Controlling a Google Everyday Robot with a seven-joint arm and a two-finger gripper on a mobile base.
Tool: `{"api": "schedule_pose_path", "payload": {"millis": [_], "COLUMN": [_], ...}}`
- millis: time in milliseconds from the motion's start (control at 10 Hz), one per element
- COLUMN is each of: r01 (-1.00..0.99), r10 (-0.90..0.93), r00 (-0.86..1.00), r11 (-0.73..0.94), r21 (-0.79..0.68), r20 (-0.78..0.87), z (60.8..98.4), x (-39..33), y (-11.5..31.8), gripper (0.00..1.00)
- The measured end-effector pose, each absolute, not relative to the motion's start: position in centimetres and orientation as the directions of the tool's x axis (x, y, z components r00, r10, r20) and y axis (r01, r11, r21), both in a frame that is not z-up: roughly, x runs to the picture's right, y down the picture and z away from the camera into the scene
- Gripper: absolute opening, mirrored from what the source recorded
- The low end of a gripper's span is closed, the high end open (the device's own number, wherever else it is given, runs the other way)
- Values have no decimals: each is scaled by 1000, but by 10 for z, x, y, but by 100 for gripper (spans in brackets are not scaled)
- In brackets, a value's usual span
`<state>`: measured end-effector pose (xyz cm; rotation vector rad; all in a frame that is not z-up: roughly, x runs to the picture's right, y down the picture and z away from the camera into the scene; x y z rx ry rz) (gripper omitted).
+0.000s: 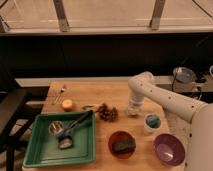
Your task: Wipe table surface with towel
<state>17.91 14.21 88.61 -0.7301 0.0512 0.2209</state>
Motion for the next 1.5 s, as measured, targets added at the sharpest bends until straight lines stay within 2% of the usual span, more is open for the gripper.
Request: {"api": "schedule_pose_path", "payload": {"millis": [300,500,800,1100,1300,1500], "r01": [-236,-228,-203,-221,-265,-306], "r10": [224,258,281,296,311,328], "r00": [969,965,960,955,948,940], "r11": [720,721,716,679,670,678], "r21": [-652,-655,-668,-700,-693,-668], "r20": [-103,-52,10,-15,-61,-97], "z": [907,907,886,864,857,856], "x": [180,167,151,163,192,222], "y": [124,122,141,180,185,169], "gripper": [0,0,0,0,0,0]}}
